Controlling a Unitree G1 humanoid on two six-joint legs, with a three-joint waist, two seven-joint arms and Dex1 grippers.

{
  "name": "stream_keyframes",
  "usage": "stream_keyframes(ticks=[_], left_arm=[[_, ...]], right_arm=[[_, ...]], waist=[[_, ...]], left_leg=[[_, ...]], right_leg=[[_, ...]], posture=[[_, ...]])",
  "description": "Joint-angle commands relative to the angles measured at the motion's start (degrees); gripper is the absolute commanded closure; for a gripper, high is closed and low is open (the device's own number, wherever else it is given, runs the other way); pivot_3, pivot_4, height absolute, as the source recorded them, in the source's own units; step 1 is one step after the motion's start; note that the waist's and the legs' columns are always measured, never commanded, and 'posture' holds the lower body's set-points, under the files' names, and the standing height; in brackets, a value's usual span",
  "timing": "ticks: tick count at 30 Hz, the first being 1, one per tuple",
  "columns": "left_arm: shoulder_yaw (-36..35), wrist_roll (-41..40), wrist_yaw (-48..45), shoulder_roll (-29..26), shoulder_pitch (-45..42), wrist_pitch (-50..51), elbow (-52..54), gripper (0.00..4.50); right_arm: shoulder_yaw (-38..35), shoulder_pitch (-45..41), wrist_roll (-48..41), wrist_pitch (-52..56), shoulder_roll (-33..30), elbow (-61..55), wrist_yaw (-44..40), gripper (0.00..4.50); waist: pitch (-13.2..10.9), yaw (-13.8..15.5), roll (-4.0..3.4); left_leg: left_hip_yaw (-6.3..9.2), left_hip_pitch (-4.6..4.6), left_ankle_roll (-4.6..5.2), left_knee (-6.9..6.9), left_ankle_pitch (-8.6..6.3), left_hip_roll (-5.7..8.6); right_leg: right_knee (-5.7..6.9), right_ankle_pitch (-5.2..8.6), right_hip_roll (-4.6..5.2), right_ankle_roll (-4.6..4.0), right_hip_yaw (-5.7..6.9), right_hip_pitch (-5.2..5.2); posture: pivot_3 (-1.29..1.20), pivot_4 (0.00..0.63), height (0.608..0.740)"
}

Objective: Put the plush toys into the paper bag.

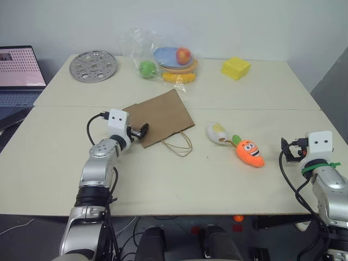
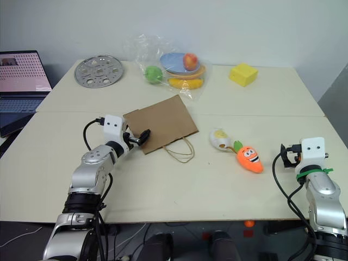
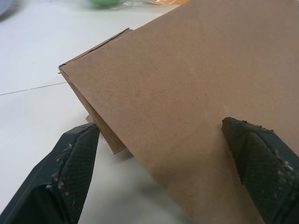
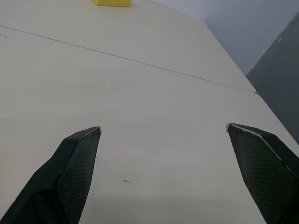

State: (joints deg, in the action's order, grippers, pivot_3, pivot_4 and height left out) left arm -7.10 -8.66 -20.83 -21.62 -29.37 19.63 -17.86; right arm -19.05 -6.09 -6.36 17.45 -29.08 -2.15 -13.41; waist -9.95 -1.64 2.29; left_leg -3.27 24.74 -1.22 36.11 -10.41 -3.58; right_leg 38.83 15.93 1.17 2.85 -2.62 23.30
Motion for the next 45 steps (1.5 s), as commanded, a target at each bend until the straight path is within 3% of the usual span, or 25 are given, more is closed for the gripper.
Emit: stream_keyframes(ticks=[1,18,26,33,38,41,45], left_arm=[[-1.4,-0.5,1.1,-0.3,-1.8,-0.3,2.0,0.04],[-1.1,-1.6,-3.7,-3.0,-1.7,0.9,5.4,0.04],[-4.2,-1.8,-3.9,-7.7,1.0,2.6,5.9,0.04],[-7.8,-6.1,-8.7,-12.5,4.7,3.8,14.3,0.04],[-2.3,-9.8,-20.8,-16.9,6.9,4.4,24.4,0.04],[6.8,-2.9,-25.7,-19.7,6.0,-0.8,23.8,0.04],[13.8,-2.0,-30.3,-17.5,2.7,-2.4,23.3,0.04]], right_arm=[[-1.7,-0.1,0.0,-0.7,-0.9,-2.2,0.5,0.00],[-2.0,0.0,-0.2,-0.3,-1.4,-3.7,0.0,0.00],[-1.6,-0.1,-0.3,0.5,-1.6,-4.8,-0.6,0.00],[-2.0,0.4,-1.5,3.3,-2.4,-9.2,-1.7,0.00],[-2.1,-0.4,-3.8,7.3,-5.8,-12.1,-5.5,0.00],[-0.2,-1.3,-8.5,10.2,-9.2,-15.9,-12.9,0.00],[1.6,-1.6,-15.0,14.6,-11.2,-23.2,-18.6,0.00]], waist=[[0.0,0.0,0.00],[0.0,0.0,0.00],[0.0,-0.1,0.00],[0.0,0.0,0.00],[0.0,0.2,-0.02],[0.1,0.1,-0.12],[0.1,0.1,-0.11]], left_leg=[[0.00,0.00,0.00,0.00,0.00,0.00],[0.00,0.00,0.00,0.00,0.00,-0.01],[0.00,-0.01,0.00,-0.02,0.00,-0.03],[-0.02,0.00,0.00,-0.02,0.00,-0.03],[-0.02,0.00,-0.01,-0.04,-0.01,-0.06],[-0.07,-0.01,-0.01,-0.01,0.00,0.01],[-0.09,-0.01,0.00,-0.01,0.00,-0.01]], right_leg=[[0.00,0.00,0.00,0.00,0.00,0.00],[0.00,0.00,-0.01,0.00,0.01,0.00],[0.00,0.00,-0.01,-0.01,0.01,0.01],[-0.01,0.01,0.03,-0.02,0.00,0.02],[-0.05,0.04,0.11,-0.08,0.01,0.00],[-0.07,0.09,0.12,-0.18,-0.03,-0.02],[-0.08,0.12,0.08,-0.24,0.00,-0.02]], posture=[[0.00,0.150,0.740],[0.00,0.150,0.740],[0.00,0.150,0.740],[0.00,0.150,0.740],[0.00,0.150,0.740],[0.00,0.150,0.740],[0.00,0.150,0.740]])
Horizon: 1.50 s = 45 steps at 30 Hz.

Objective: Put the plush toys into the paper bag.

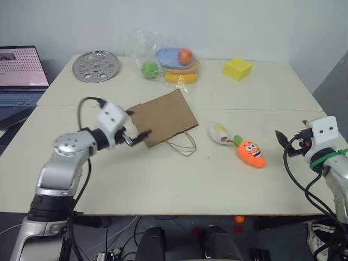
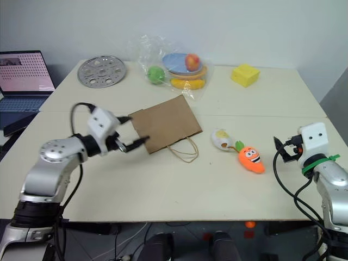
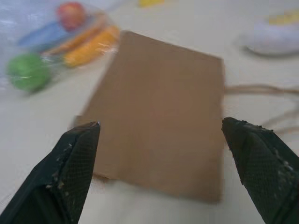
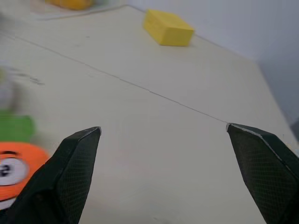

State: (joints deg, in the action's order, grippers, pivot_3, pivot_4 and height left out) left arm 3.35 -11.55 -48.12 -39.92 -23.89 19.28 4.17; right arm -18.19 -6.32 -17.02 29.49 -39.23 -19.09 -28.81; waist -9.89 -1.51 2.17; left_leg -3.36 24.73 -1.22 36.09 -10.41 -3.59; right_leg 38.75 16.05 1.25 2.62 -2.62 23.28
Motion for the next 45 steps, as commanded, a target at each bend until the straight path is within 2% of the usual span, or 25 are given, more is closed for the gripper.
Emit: stream_keyframes(ticks=[1,8,13,22,23,24,27,35,36,37,40,43,45], left_arm=[[5.1,1.9,-4.0,1.2,-3.4,-3.4,0.7,0.04],[11.4,8.3,-1.3,9.5,-7.3,-9.9,-10.3,0.04],[12.9,11.9,0.1,12.6,-10.4,-14.3,-18.2,0.04],[13.2,14.3,0.3,16.6,-13.9,-19.7,-25.7,0.04],[12.9,14.1,0.2,16.7,-13.8,-19.7,-25.7,0.42],[12.6,13.9,0.1,16.7,-13.7,-19.7,-25.7,0.57],[11.9,13.8,0.1,16.4,-13.8,-19.8,-26.0,1.44],[10.1,12.4,-1.8,15.1,-13.7,-18.8,-25.2,3.88],[10.0,12.4,-1.8,15.1,-13.7,-18.8,-25.3,4.29],[9.2,11.7,-1.7,15.1,-13.9,-17.8,-25.2,4.47],[5.3,7.3,-2.1,15.2,-15.7,-12.9,-24.2,4.47],[2.2,0.1,-7.6,14.5,-17.1,-6.5,-20.3,4.47],[0.4,-3.5,-10.2,13.3,-18.2,-1.8,-18.6,4.50]], right_arm=[[1.5,-1.4,-5.7,4.0,-1.1,-8.2,-3.7,0.00],[5.1,-1.7,-11.4,14.2,1.7,-20.2,0.6,0.00],[6.0,-2.6,-17.2,21.1,-0.1,-25.7,-0.1,0.00],[5.9,-5.9,-19.0,24.9,-1.2,-26.8,2.8,0.00],[5.9,-6.0,-18.9,24.8,-1.4,-26.5,2.7,0.00],[5.9,-6.1,-18.9,24.8,-1.6,-26.2,2.6,0.00],[6.0,-6.8,-19.1,24.6,-1.8,-25.4,2.6,0.00],[7.6,-7.3,-17.7,22.4,-2.3,-22.8,1.4,0.00],[7.7,-7.3,-17.6,22.2,-2.3,-22.7,1.3,0.00],[8.2,-7.4,-17.1,21.5,-2.2,-22.1,1.2,0.00],[10.8,-9.0,-14.7,19.1,-0.6,-19.1,2.0,0.00],[13.8,-11.3,-12.8,17.0,2.2,-15.7,2.7,0.00],[15.6,-13.6,-11.6,15.7,4.8,-12.9,3.1,0.35]], waist=[[0.0,0.0,0.01],[0.0,0.0,0.01],[0.0,0.0,0.02],[0.0,0.0,0.03],[0.0,0.0,0.03],[0.0,0.0,0.03],[0.0,0.0,0.03],[0.0,0.0,0.03],[0.0,0.0,0.03],[0.0,0.0,0.03],[0.0,-0.1,0.03],[0.0,-0.2,0.06],[0.0,-0.2,0.05]], left_leg=[[0.02,0.01,0.00,0.00,0.00,-0.01],[0.11,0.03,0.01,-0.02,-0.01,-0.03],[0.11,0.04,0.01,0.00,0.00,-0.03],[0.09,0.09,0.01,0.00,-0.01,0.00],[0.10,0.09,0.02,-0.01,-0.01,-0.01],[0.12,0.09,0.02,-0.02,-0.01,-0.02],[0.16,0.08,0.02,-0.02,-0.01,-0.04],[0.13,0.08,0.02,0.00,-0.01,-0.02],[0.13,0.08,0.02,0.00,-0.01,-0.02],[0.13,0.08,0.02,0.00,-0.01,-0.02],[0.13,0.08,0.02,0.00,0.00,-0.03],[0.14,0.08,0.02,0.02,0.00,-0.04],[0.15,0.08,0.02,0.02,0.00,-0.04]], right_leg=[[0.00,0.00,-0.02,0.00,0.02,0.00],[0.01,0.02,-0.10,0.01,0.07,0.02],[0.02,0.01,-0.09,0.01,0.06,0.02],[-0.07,0.01,-0.07,0.02,0.04,0.02],[-0.06,0.01,-0.08,0.02,0.06,0.03],[-0.06,0.01,-0.09,0.02,0.08,0.03],[-0.02,0.01,-0.11,0.02,0.12,0.03],[-0.02,0.01,-0.10,0.02,0.08,0.03],[-0.02,0.01,-0.10,0.02,0.08,0.03],[-0.02,0.01,-0.10,0.02,0.09,0.03],[-0.01,0.01,-0.10,0.02,0.09,0.04],[0.04,0.01,-0.13,0.03,0.10,0.05],[0.08,0.01,-0.13,0.03,0.10,0.06]], posture=[[0.00,0.150,0.740],[0.00,0.150,0.740],[0.00,0.150,0.740],[0.00,0.150,0.740],[0.00,0.150,0.740],[0.00,0.150,0.740],[0.00,0.150,0.740],[0.00,0.150,0.740],[0.00,0.150,0.740],[0.00,0.150,0.740],[0.00,0.150,0.740],[0.00,0.150,0.740],[0.00,0.150,0.740]])
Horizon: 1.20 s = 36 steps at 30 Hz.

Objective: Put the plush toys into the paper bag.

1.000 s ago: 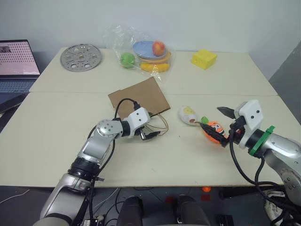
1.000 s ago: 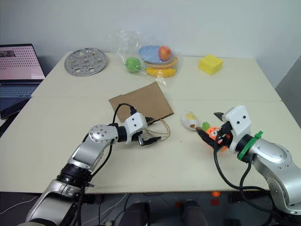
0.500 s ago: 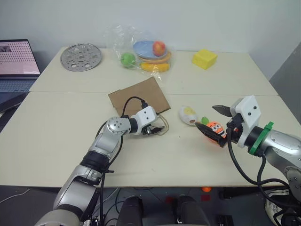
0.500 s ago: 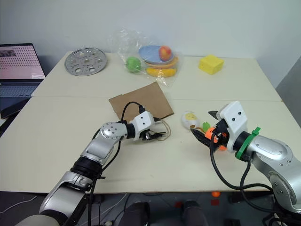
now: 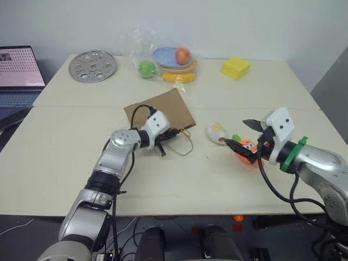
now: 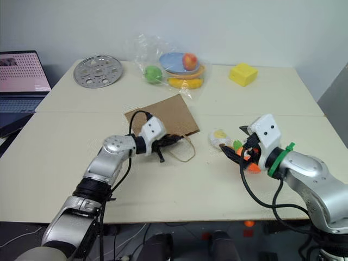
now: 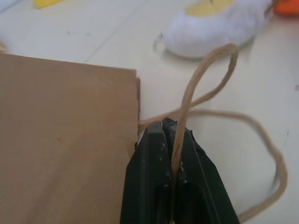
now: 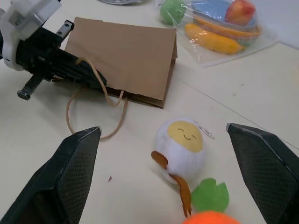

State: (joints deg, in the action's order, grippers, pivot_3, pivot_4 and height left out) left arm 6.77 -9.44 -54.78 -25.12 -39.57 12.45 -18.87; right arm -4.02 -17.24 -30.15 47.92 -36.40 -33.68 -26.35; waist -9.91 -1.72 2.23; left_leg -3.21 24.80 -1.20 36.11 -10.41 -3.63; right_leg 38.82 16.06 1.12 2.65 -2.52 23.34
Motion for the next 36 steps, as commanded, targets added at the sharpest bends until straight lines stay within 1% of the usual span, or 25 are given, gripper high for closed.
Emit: stream_keyframes(ticks=[1,4,7,10,12,15,18,23,27,29,34,36], left_arm=[[-4.0,-7.4,-4.8,-2.1,-3.0,6.9,5.3,4.50],[-5.2,-10.0,-6.5,-3.1,-3.8,9.6,6.6,4.50],[-6.4,-11.7,-8.5,-4.6,-6.2,10.6,6.5,4.50],[-6.3,-11.8,-8.7,-4.7,-6.8,10.5,6.5,4.50],[-6.2,-12.2,-8.9,-4.5,-6.7,10.6,7.1,4.50],[-6.4,-13.1,-8.4,-4.3,-6.5,12.0,8.7,4.50],[-6.7,-14.1,-8.0,-4.5,-6.0,13.5,10.2,4.50],[-7.2,-14.9,-7.1,-4.6,-5.6,14.6,11.4,4.50],[-8.0,-15.3,-6.2,-4.9,-6.0,14.7,11.9,4.50],[-8.5,-15.3,-5.7,-5.2,-6.1,14.5,12.0,4.50],[-10.8,-15.7,-3.8,-5.4,-7.6,13.0,11.6,4.50],[-12.3,-15.0,-1.0,-4.7,-9.9,11.0,10.0,4.50]], right_arm=[[2.2,-3.8,1.6,-3.2,3.5,2.9,0.9,0.56],[3.7,-5.2,2.7,-4.1,5.7,5.1,0.8,1.61],[10.1,-9.4,6.5,-7.5,11.5,11.0,1.4,2.70],[12.9,-11.9,8.4,-10.3,15.3,16.1,0.3,3.80],[15.2,-12.9,10.5,-13.2,16.6,20.2,-1.2,4.47],[17.3,-15.4,12.9,-17.0,20.9,27.3,-1.2,4.47],[18.9,-19.3,15.7,-21.2,27.1,36.8,-0.1,4.47],[19.2,-22.4,19.6,-27.7,33.9,49.1,1.5,4.47],[20.4,-23.3,23.9,-30.9,36.9,57.2,3.5,4.47],[21.8,-22.6,26.3,-32.1,37.3,59.7,3.4,4.47],[21.7,-21.7,28.1,-31.3,38.8,61.9,3.9,4.47],[21.3,-21.9,28.3,-31.9,39.4,62.0,4.2,4.47]], waist=[[0.0,-0.1,0.00],[0.0,0.0,0.00],[0.0,-0.1,0.01],[0.0,-0.1,0.01],[0.0,-0.1,0.01],[0.0,0.0,0.01],[0.0,-0.1,0.01],[0.0,-0.1,0.00],[0.0,-0.1,0.00],[0.0,-0.1,0.00],[0.0,-0.1,0.00],[0.0,-0.1,0.00]], left_leg=[[0.00,0.00,0.00,0.00,0.00,-0.01],[0.01,0.00,0.00,-0.02,0.00,-0.01],[0.03,0.00,0.00,-0.04,-0.01,-0.02],[0.07,0.03,0.00,-0.03,0.00,-0.04],[0.06,0.03,0.00,-0.02,0.00,-0.04],[0.03,0.05,0.00,-0.02,-0.01,-0.02],[0.03,0.06,0.00,-0.02,0.00,-0.04],[0.07,0.05,0.00,-0.04,0.00,-0.08],[0.05,0.06,-0.01,-0.06,-0.01,-0.06],[0.04,0.06,-0.01,-0.05,-0.01,-0.04],[0.03,0.05,-0.01,-0.05,-0.01,-0.06],[0.07,0.05,-0.02,-0.05,-0.01,-0.08]], right_leg=[[0.00,0.00,-0.01,0.00,0.00,0.00],[0.00,0.01,-0.03,0.01,0.01,0.00],[0.02,0.01,-0.04,0.01,0.04,0.01],[0.10,0.01,-0.09,0.01,0.04,0.10],[0.11,0.01,-0.09,0.01,0.04,0.09],[0.07,0.01,-0.07,0.01,0.02,0.08],[0.10,0.00,-0.08,0.01,0.03,0.12],[0.17,0.00,-0.10,0.00,0.06,0.16],[0.15,0.00,-0.08,0.00,0.05,0.16],[0.14,0.00,-0.05,0.00,0.04,0.16],[0.17,0.00,-0.06,-0.01,0.04,0.17],[0.19,-0.01,-0.08,-0.01,0.07,0.16]], posture=[[0.00,0.150,0.740],[0.00,0.150,0.740],[0.00,0.150,0.740],[0.00,0.150,0.740],[0.00,0.150,0.740],[0.00,0.150,0.740],[0.00,0.150,0.740],[0.00,0.150,0.740],[0.00,0.150,0.740],[0.00,0.150,0.740],[0.00,0.150,0.740],[0.00,0.150,0.740]])
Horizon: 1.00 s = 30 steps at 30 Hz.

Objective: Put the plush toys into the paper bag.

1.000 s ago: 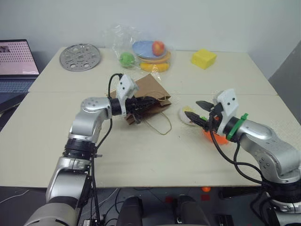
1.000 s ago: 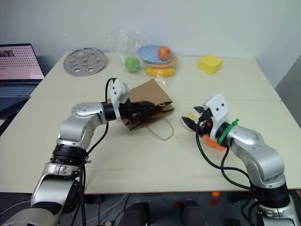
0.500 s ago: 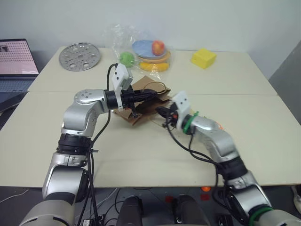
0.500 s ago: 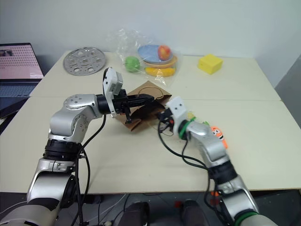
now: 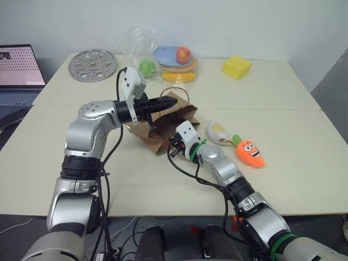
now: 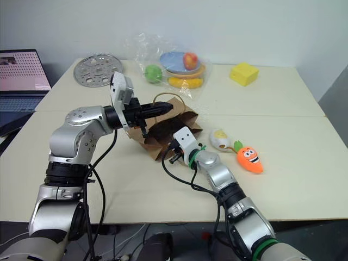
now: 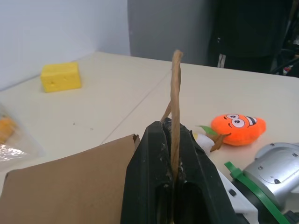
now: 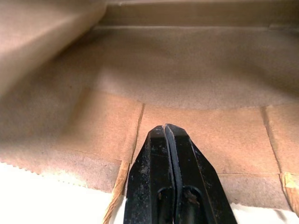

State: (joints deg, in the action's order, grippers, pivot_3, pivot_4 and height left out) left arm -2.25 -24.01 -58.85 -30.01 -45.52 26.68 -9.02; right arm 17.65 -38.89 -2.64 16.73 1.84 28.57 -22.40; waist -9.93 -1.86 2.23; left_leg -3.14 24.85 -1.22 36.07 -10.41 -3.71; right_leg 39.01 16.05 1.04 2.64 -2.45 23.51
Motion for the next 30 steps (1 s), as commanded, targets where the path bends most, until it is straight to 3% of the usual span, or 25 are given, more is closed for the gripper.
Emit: stream_keyframes(ticks=[1,8,19,30], left_arm=[[-4.0,0.0,4.6,0.5,-5.0,-4.3,-0.7,4.50],[-7.7,-2.5,8.5,1.8,-11.0,-6.7,-2.3,4.50],[-8.2,-3.0,9.7,2.4,-11.9,-9.6,-3.9,4.50],[-2.8,0.5,6.2,2.3,-3.2,-11.8,-2.0,4.50]], right_arm=[[-0.3,-0.3,1.0,-1.0,1.3,-0.3,0.2,4.47],[-1.2,-1.5,3.0,-0.7,2.1,0.9,1.9,4.47],[-1.7,-1.2,4.0,-0.2,1.5,0.6,1.0,4.47],[-4.5,-1.2,1.3,-2.1,1.4,-3.2,-1.2,4.47]], waist=[[0.0,0.0,0.00],[0.0,0.0,0.00],[0.0,0.0,0.00],[0.0,0.0,0.00]], left_leg=[[0.01,-0.01,0.00,0.00,0.00,0.00],[-0.03,0.00,-0.01,-0.01,0.00,0.02],[-0.03,0.00,-0.01,-0.01,0.00,0.01],[-0.03,0.01,-0.01,-0.01,0.00,0.01]], right_leg=[[0.00,0.00,0.00,0.00,0.01,0.00],[-0.02,-0.01,0.01,0.02,-0.03,0.00],[-0.02,-0.01,0.01,0.02,-0.01,0.00],[-0.01,-0.01,0.01,0.02,-0.01,0.00]], posture=[[0.00,0.150,0.740],[0.00,0.150,0.740],[0.00,0.150,0.740],[0.00,0.150,0.740]])
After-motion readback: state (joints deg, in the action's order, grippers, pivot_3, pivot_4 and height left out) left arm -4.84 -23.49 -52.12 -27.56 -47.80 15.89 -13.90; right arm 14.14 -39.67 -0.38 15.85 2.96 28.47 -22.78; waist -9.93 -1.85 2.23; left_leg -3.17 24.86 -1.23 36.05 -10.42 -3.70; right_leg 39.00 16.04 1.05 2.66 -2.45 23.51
